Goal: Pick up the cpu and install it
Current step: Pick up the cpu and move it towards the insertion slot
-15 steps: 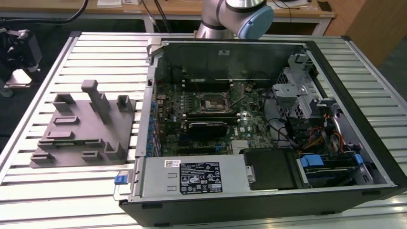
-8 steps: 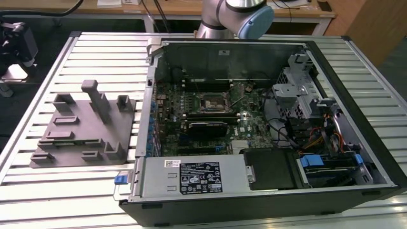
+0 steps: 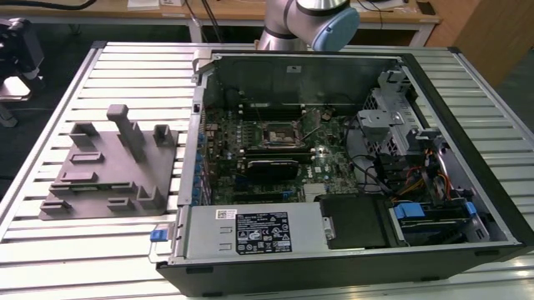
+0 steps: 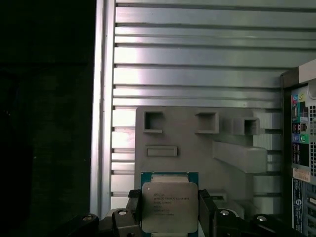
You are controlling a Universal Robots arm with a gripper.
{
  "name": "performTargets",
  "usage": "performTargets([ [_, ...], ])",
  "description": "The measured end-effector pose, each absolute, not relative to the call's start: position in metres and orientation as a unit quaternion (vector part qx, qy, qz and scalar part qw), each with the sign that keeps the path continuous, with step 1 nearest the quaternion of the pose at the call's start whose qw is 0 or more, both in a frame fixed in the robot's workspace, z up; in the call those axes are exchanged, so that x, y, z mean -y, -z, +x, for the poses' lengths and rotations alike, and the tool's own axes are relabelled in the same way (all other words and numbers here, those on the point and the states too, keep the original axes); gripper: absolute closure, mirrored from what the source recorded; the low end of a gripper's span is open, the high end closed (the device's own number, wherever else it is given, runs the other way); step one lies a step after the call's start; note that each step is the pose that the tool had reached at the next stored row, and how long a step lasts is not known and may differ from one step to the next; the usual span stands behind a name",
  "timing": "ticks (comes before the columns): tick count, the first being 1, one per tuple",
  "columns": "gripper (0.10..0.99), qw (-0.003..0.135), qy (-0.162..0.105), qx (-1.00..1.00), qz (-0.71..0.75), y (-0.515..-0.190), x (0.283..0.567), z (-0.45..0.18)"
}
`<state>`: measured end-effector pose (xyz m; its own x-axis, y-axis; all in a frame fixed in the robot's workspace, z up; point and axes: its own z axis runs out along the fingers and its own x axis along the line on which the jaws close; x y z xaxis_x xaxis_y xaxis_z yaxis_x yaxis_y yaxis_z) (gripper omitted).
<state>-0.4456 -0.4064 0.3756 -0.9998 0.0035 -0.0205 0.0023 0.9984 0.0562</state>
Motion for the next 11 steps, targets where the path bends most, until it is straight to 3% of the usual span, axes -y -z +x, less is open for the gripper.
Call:
performTargets([
  [11, 0.541, 0.010, -0.028, -1.000, 0.001, -0.3790, 0.4063, -0.4444],
])
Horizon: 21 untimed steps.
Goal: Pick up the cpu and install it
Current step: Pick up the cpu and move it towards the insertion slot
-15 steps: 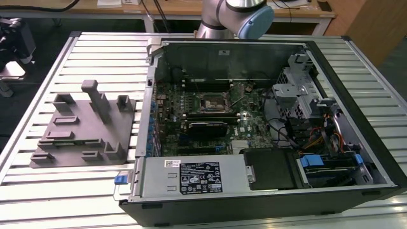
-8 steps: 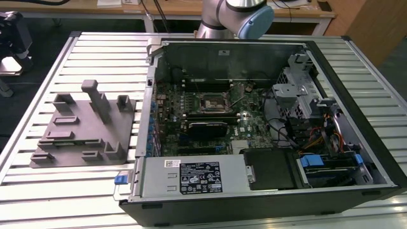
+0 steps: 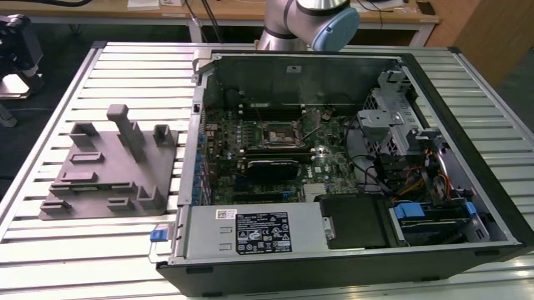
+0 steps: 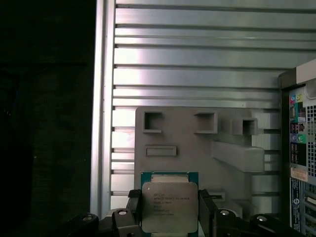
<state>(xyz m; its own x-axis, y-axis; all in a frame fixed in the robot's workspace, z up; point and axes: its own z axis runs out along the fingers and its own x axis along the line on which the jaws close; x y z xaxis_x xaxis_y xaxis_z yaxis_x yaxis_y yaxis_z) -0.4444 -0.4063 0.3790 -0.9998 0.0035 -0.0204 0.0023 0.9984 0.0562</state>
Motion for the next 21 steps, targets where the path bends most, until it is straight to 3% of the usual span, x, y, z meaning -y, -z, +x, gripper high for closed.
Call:
performTargets([
  [21, 0.541, 0.010, -0.028, -1.000, 0.001, -0.379, 0.405, -0.433],
])
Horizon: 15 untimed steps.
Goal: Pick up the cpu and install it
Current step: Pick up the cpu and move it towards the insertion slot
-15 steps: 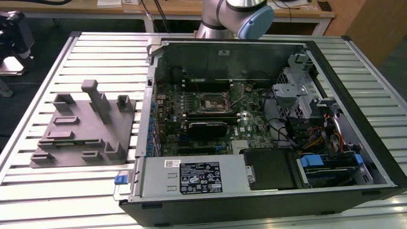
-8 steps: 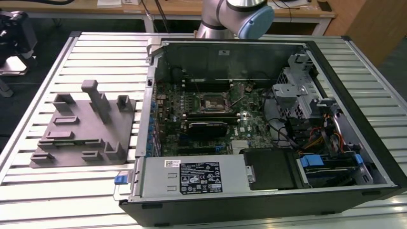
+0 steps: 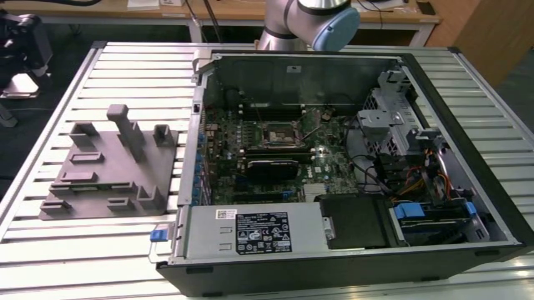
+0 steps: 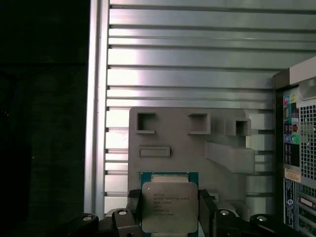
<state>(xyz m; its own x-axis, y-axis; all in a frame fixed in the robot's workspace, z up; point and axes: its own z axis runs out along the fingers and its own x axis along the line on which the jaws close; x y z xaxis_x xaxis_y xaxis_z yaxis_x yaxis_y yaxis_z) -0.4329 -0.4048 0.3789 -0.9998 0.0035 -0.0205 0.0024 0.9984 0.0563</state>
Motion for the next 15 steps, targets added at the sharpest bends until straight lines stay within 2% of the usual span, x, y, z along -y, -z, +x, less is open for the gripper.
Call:
performTargets([
  [15, 0.541, 0.010, -0.028, -1.000, 0.001, -0.3789, 0.4032, -0.4245],
])
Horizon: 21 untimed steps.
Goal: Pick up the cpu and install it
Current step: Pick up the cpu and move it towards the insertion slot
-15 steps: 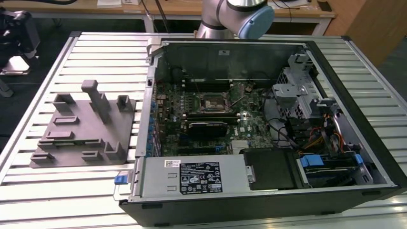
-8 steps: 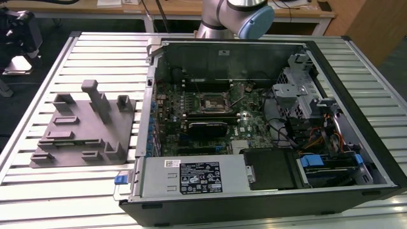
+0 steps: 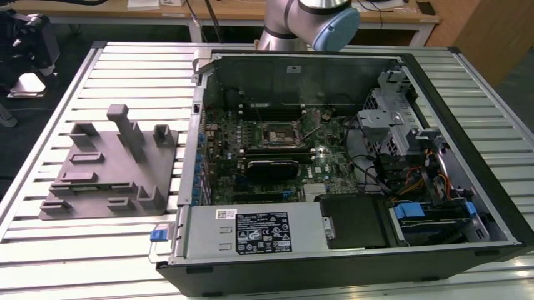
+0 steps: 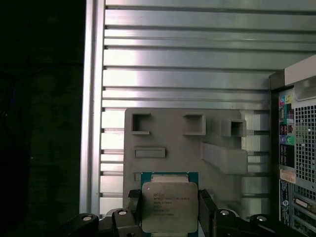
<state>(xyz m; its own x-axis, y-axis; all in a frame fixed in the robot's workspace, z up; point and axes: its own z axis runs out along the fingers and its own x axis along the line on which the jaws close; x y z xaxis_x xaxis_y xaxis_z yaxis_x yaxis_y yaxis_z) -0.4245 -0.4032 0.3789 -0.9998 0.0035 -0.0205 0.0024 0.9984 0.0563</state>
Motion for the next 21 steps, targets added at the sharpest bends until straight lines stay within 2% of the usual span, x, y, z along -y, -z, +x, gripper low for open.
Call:
performTargets([
  [21, 0.541, 0.010, -0.028, -1.000, 0.001, -0.379, 0.401, -0.413],
])
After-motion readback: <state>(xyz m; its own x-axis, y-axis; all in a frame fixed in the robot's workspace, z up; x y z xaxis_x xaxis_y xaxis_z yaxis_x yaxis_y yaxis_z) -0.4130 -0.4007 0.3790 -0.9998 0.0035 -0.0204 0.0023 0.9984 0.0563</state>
